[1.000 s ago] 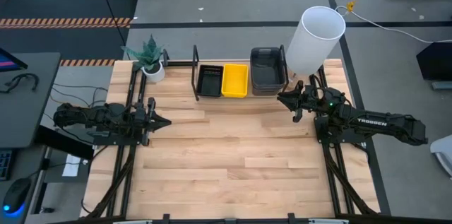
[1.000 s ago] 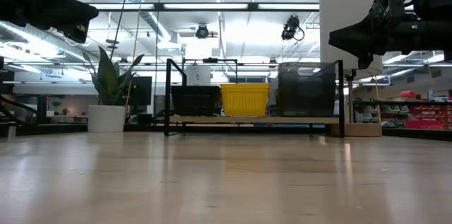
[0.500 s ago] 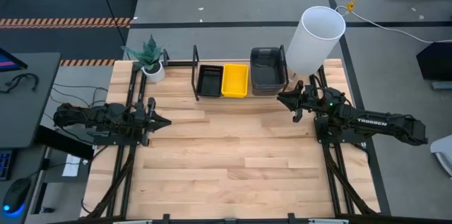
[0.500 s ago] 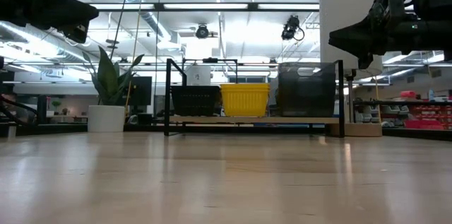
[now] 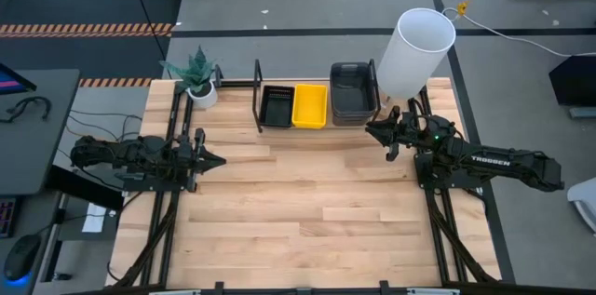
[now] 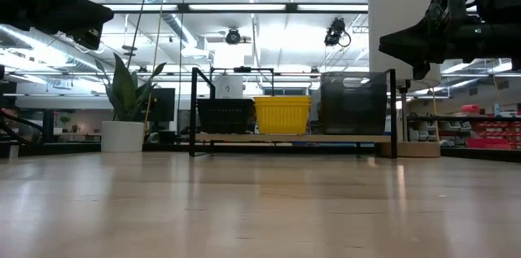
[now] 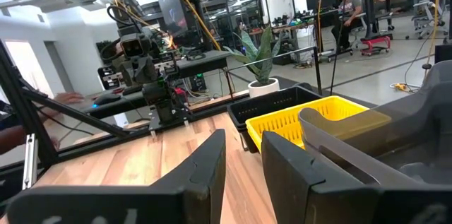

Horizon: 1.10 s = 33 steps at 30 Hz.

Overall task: Stack baskets on shelf by color
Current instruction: Return to Home Position

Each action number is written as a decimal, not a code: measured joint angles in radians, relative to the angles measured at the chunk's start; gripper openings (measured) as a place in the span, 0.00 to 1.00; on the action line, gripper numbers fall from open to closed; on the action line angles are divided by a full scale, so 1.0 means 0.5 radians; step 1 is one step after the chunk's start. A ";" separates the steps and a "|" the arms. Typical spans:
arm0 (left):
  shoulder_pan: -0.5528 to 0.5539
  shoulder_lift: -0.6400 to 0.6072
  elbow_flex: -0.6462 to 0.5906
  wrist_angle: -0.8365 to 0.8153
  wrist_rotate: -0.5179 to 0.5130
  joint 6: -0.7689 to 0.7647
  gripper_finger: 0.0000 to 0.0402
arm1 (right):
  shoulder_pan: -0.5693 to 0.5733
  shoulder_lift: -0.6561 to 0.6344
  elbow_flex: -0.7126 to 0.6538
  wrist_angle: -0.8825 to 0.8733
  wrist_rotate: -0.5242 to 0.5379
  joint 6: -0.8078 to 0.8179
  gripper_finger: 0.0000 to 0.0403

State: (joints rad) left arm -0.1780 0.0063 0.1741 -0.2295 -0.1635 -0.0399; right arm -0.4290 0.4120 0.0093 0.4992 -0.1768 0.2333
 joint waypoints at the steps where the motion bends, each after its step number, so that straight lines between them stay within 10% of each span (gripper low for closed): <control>1: 0.000 0.000 0.000 0.000 -0.001 0.000 0.08 | 0.000 0.000 0.000 0.000 0.001 0.000 0.24; 33: 0.000 0.000 0.000 0.000 0.000 0.000 0.08 | 0.000 0.000 0.000 -0.001 0.000 0.000 0.24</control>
State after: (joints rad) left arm -0.1780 0.0063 0.1741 -0.2296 -0.1637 -0.0399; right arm -0.4290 0.4122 0.0093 0.4988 -0.1768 0.2333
